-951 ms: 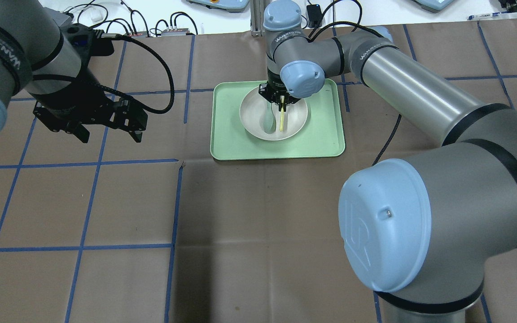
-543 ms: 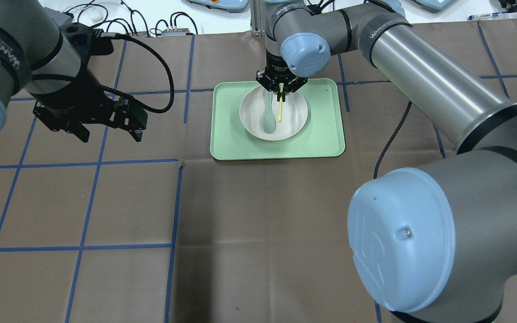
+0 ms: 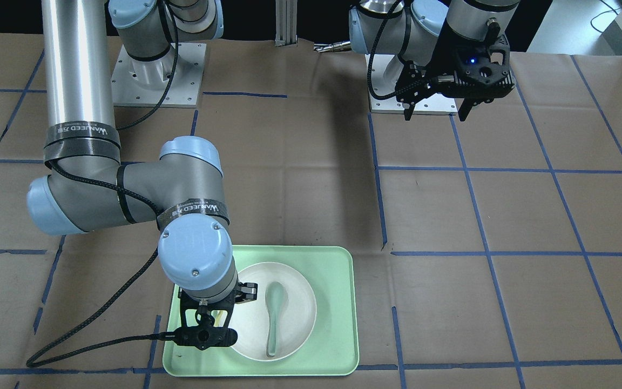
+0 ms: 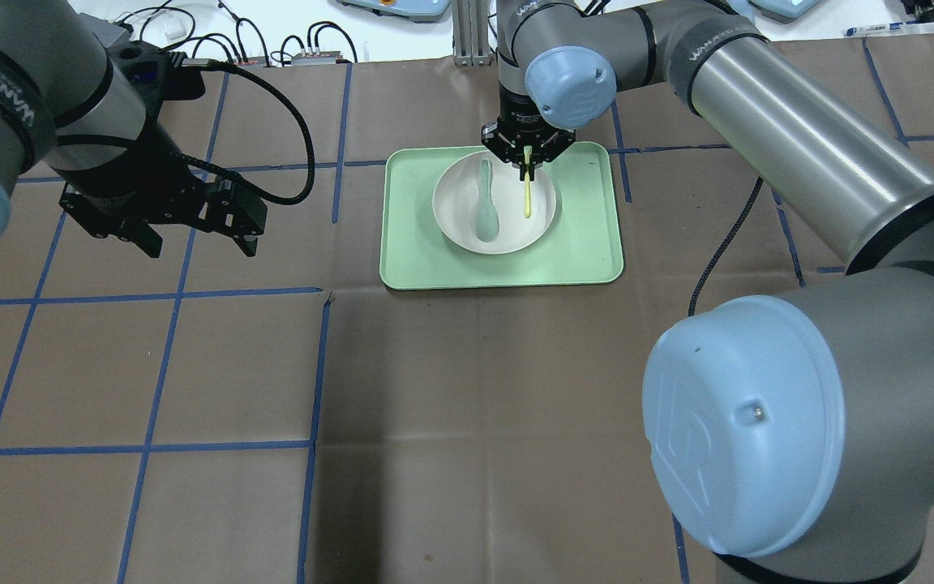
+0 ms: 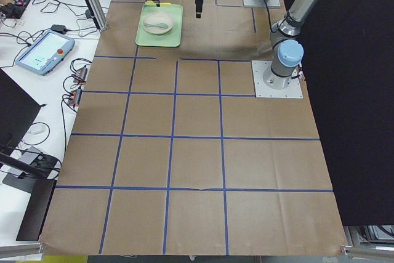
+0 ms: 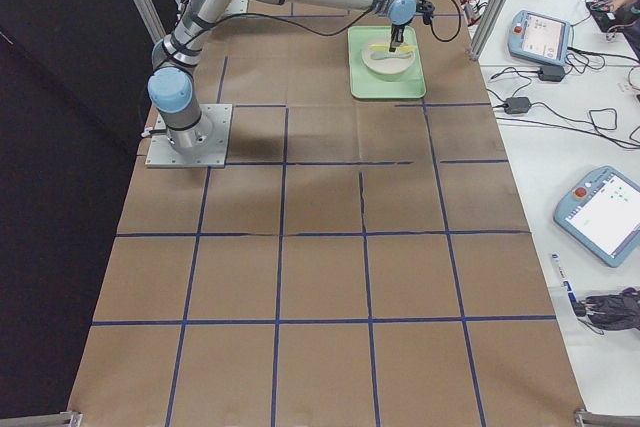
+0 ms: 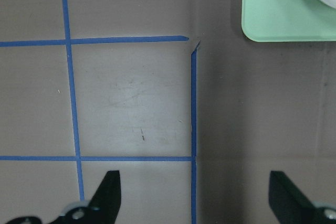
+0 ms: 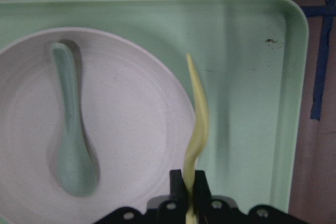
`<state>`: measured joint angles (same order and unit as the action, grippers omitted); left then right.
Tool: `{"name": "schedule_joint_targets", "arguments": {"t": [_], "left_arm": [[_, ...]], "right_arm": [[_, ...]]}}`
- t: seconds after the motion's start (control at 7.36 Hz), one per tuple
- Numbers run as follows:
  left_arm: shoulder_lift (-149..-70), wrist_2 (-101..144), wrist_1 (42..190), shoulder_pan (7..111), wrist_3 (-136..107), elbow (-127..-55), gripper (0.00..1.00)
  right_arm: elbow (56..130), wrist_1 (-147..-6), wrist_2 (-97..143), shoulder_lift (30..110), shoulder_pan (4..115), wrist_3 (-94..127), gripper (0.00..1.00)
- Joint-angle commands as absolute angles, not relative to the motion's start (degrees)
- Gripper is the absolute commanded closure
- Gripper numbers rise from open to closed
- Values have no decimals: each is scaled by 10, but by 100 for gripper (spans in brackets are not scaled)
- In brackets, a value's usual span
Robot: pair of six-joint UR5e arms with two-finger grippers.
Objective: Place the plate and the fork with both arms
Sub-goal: 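Lift the yellow fork out of the plate and move it beside the plate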
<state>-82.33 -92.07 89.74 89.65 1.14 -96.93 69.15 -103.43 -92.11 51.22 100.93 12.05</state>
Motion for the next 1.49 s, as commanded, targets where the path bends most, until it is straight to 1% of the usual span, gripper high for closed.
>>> {"name": "schedule_joint_targets", "arguments": {"t": [0.0, 0.14, 0.27, 0.68, 1.09, 1.22, 1.36], "left_arm": [[-823, -920, 897, 896, 11, -969, 0], [-823, -921, 897, 896, 11, -969, 0], [-823, -921, 897, 896, 12, -969, 0], [-819, -923, 899, 896, 13, -969, 0], [-819, -922, 898, 896, 13, -969, 0], [-819, -922, 898, 896, 14, -969, 0], [-820, -923, 899, 896, 15, -970, 0]], "right_arm": [[749, -1059, -921, 529, 969, 69, 99], [766, -1124, -918, 520, 965, 73, 99], [772, -1144, -915, 512, 966, 79, 99], [773, -1147, -912, 490, 965, 79, 98], [773, -1147, -874, 493, 962, 74, 96], [773, -1146, -881, 494, 962, 74, 81], [774, -1146, -885, 496, 960, 70, 21]]}}
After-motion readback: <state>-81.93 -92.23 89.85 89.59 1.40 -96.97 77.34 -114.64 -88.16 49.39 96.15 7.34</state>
